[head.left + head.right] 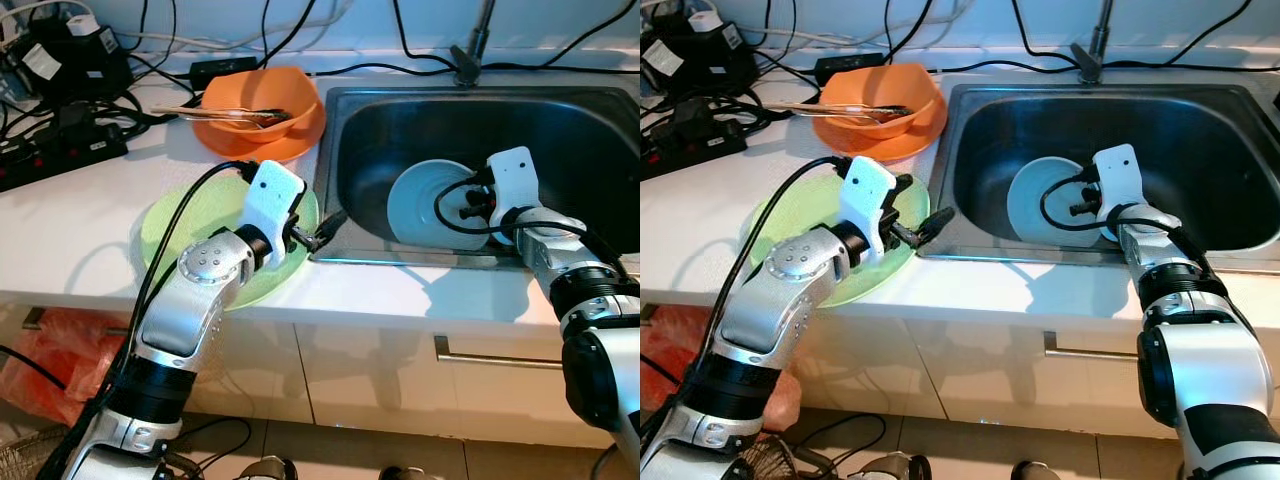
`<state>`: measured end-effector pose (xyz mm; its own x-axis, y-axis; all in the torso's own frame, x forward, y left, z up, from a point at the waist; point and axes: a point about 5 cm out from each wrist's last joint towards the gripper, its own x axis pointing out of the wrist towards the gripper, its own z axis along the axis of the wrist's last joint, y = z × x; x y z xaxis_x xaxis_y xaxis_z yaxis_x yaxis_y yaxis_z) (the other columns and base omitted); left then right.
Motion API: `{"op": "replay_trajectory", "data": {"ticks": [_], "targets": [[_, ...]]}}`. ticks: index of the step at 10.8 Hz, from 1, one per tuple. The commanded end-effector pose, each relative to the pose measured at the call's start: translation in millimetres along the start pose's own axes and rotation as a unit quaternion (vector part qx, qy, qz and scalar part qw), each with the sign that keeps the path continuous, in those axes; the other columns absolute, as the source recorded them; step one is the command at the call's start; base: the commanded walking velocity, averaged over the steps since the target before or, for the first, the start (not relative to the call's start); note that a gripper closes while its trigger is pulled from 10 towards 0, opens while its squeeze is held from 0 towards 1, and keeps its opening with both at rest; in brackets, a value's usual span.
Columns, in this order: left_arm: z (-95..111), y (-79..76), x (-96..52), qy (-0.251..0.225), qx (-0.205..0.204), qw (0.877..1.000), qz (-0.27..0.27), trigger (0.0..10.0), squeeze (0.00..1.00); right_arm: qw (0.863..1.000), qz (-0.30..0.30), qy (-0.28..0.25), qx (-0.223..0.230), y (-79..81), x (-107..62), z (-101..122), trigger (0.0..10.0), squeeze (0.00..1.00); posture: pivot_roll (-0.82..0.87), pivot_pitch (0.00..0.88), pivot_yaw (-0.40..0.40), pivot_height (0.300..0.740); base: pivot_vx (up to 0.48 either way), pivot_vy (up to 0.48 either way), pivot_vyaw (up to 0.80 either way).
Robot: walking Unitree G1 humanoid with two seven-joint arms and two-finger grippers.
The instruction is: Kitchen organization
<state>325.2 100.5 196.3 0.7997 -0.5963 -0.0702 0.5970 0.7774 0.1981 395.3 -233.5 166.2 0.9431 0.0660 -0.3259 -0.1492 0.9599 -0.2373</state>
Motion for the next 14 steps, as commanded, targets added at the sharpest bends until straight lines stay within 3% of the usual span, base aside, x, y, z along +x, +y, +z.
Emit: {"op": "replay_trajectory", "data": {"ticks": [1,4,5,8,12,14], "targets": [[6,1.1,-1.5,-0.006,0.004,1.0,-0.001,10.0,1.0,1.0,0.004,0.011,-0.003,0.1,-0.2,-5,10.0,0.0,0.07,0.119,0.073,0.74,0.0,0.0,0.0],[7,1.1,0.4,0.002,-0.007,1.0,-0.004,10.0,1.0,1.0,0.0,0.018,-0.01,-7.8,-2.5,-5,10.0,0.0,0.06,0.119,0.074,0.74,0.0,0.0,0.0],[9,-2.7,0.8,0.0,0.001,1.0,-0.021,10.0,1.0,1.0,0.0,0.015,-0.003,-9.0,-2.7,-3,10.0,1.0,0.06,0.122,0.07,0.74,0.0,0.0,0.0],[6,-9.8,0.4,0.006,-0.001,0.999,-0.036,10.0,1.0,1.0,0.024,0.009,-0.001,-0.9,-0.5,0,10.0,1.0,0.06,0.122,0.071,0.74,0.0,0.0,0.0],[6,-7.5,1.0,0.007,0.004,0.999,-0.036,10.0,1.0,1.0,0.029,0.009,0.0,2.2,0.3,-1,10.0,1.0,0.06,0.119,0.075,0.74,0.0,0.0,0.0],[3,-9.9,-0.4,0.022,0.023,0.998,-0.048,10.0,1.0,0.999,0.028,-0.037,0.024,3.3,1.2,16,10.0,1.0,0.06,0.119,0.075,0.74,0.0,0.0,0.0]]}}
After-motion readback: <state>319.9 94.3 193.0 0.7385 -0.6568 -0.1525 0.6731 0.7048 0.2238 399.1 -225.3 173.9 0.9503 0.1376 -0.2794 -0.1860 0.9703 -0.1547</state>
